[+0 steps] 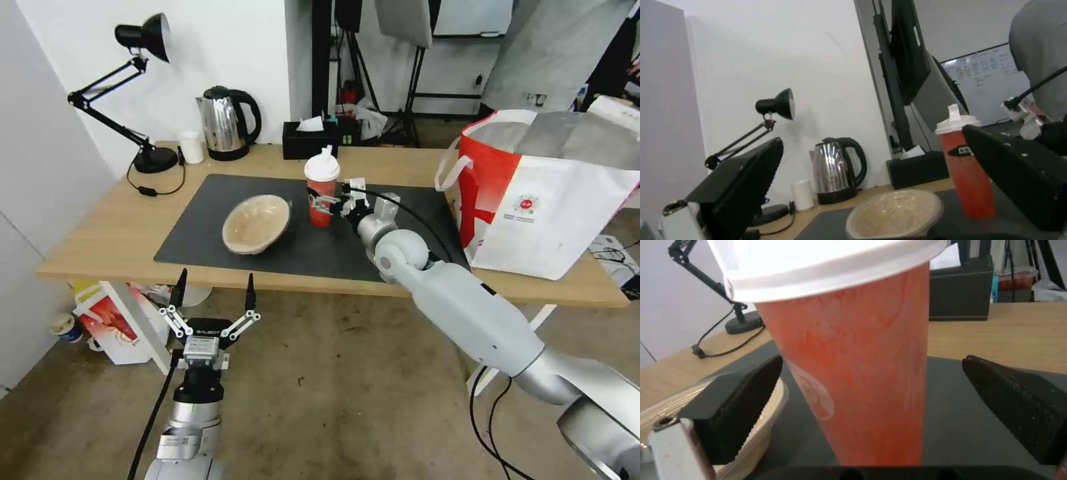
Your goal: Pick up the trash from the table and place it into the takeout bag.
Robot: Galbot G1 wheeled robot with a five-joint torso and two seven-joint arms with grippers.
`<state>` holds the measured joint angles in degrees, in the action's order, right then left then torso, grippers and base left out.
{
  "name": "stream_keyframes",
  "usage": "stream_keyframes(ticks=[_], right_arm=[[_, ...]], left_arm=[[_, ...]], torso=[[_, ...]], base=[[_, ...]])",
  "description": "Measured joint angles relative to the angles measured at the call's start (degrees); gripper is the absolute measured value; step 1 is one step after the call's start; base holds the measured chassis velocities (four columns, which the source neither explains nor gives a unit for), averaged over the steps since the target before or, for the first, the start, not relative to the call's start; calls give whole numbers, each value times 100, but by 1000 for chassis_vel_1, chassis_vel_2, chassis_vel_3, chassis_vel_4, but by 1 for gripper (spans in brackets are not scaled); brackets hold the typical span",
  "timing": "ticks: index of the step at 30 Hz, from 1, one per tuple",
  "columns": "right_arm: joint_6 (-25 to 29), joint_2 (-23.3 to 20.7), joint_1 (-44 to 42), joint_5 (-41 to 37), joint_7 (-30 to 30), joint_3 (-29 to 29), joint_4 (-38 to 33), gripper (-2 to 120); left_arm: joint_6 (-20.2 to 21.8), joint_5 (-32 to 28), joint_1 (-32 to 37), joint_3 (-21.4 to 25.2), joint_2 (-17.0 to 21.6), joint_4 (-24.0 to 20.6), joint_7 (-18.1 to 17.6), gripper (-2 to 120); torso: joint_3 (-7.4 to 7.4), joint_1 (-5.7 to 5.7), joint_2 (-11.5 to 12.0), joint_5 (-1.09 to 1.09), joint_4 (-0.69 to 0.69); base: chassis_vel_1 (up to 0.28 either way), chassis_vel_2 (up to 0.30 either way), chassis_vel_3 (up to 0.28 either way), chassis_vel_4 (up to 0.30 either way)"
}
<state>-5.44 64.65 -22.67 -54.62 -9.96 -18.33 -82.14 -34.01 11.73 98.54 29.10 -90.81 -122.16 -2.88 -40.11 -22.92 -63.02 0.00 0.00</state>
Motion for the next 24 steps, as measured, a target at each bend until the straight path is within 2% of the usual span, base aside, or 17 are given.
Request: stream_keyframes(ticks=[8,12,14,16,17,22,24], right_arm=[[0,31,20,40,33,-9,116,100],[-2,43,28,40,70,-9,119,96],[-10,32,37,39,110,-14,106,89],[-12,23,38,34,144,-14,108,77],[-12,23,38,34,144,-14,108,77],[-14,-27,23,9,202,-13,52,58],[-16,-40,14,0,210,-11,15,54]], left_arm=[[-13,0,0,-10,-19,-17,0,100],[-15,0,0,-7,-15,-35,0,100],[-14,0,0,-4,-14,-47,0,100],[-14,0,0,0,-14,-66,0,100],[-14,0,0,0,-14,-66,0,100],[-15,-5,0,21,7,-93,-1,100],[-15,-6,-5,23,8,-93,-2,100]], torso=[[0,0,0,0,0],[0,0,0,0,0],[0,0,0,0,0],[0,0,0,0,0],[0,0,0,0,0],[0,0,0,0,0],[0,0,0,0,0]], base=[[0,0,0,0],[0,0,0,0],[0,0,0,0],[0,0,0,0],[0,0,0,0],[0,0,0,0],[0,0,0,0]])
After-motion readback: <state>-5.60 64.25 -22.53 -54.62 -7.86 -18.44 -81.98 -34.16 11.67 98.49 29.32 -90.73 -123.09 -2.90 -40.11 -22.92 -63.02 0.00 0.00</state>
